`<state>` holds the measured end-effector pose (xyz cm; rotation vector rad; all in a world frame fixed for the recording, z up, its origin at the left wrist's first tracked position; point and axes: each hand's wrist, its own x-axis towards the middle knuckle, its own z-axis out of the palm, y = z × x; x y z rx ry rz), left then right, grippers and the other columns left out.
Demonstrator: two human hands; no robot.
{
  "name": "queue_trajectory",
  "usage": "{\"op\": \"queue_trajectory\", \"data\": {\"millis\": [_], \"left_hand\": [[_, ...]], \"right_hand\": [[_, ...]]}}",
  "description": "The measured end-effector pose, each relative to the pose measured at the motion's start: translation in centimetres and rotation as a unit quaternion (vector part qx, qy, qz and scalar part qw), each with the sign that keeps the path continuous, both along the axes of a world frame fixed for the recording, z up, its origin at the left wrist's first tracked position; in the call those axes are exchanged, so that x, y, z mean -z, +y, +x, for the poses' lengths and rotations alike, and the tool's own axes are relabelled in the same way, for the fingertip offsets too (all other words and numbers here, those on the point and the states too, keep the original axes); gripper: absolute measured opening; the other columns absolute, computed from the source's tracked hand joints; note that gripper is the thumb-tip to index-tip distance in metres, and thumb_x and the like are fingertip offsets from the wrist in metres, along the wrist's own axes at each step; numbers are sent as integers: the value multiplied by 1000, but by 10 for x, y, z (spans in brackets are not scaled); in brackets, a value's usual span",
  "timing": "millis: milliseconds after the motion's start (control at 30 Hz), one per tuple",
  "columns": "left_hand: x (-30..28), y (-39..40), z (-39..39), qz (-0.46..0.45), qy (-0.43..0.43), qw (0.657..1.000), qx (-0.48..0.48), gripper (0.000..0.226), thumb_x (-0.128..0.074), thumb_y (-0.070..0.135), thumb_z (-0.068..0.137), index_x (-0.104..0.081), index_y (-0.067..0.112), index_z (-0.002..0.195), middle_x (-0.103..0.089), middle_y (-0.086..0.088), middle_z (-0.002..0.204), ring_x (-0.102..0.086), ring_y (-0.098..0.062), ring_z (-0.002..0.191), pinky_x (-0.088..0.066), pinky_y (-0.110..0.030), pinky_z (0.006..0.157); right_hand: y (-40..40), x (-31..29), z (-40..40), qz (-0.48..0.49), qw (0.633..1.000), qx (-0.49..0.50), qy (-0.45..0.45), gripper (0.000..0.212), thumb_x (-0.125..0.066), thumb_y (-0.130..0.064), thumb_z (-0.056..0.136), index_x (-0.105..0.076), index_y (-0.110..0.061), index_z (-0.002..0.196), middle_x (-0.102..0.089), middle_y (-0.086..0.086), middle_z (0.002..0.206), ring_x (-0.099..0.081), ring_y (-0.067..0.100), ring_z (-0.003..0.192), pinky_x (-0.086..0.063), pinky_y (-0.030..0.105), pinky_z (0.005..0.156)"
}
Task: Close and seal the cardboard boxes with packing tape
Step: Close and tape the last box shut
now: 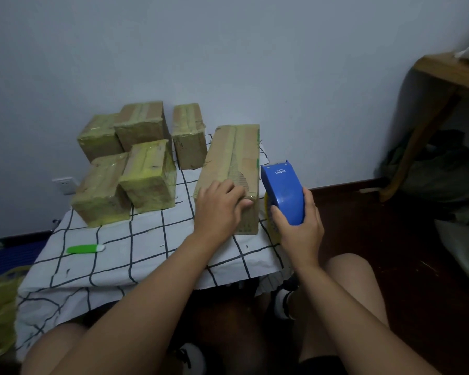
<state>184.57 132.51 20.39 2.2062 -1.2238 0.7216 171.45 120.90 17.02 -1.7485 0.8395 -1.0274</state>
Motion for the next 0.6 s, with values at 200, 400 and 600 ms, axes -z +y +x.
{"op": "queue_trajectory", "data": {"millis": [200, 400, 600], "left_hand": [[-5, 1, -2, 15, 31, 999, 31, 23, -55, 41, 91, -66, 21, 92, -58, 4, 88, -52, -20, 83, -40, -36, 72], [-11, 9, 10, 27, 43, 997, 59, 4, -67, 19, 87, -66, 15, 86, -61, 1, 83, -54, -24, 79, -40, -35, 67], [-15, 15, 13, 39, 58, 995, 68, 25, -62, 37, 90, -69, 27, 111, -61, 3, 115, -51, -23, 111, -36, -41, 94]], "right_hand": [[0, -1, -2, -3, 1000, 2, 2, 77, -79, -32, 82, -42, -27, 148, -48, -10, 117, -49, 6, 102, -39, 23, 85], [-1, 0, 1, 2, 1000, -1, 2, 75, -78, -33, 83, -41, -29, 148, -49, -10, 121, -49, 6, 107, -39, 22, 88], [-2, -1, 0, 2, 1000, -2, 3, 75, -77, -32, 83, -41, -29, 148, -49, -11, 120, -48, 3, 104, -32, 6, 78]]}}
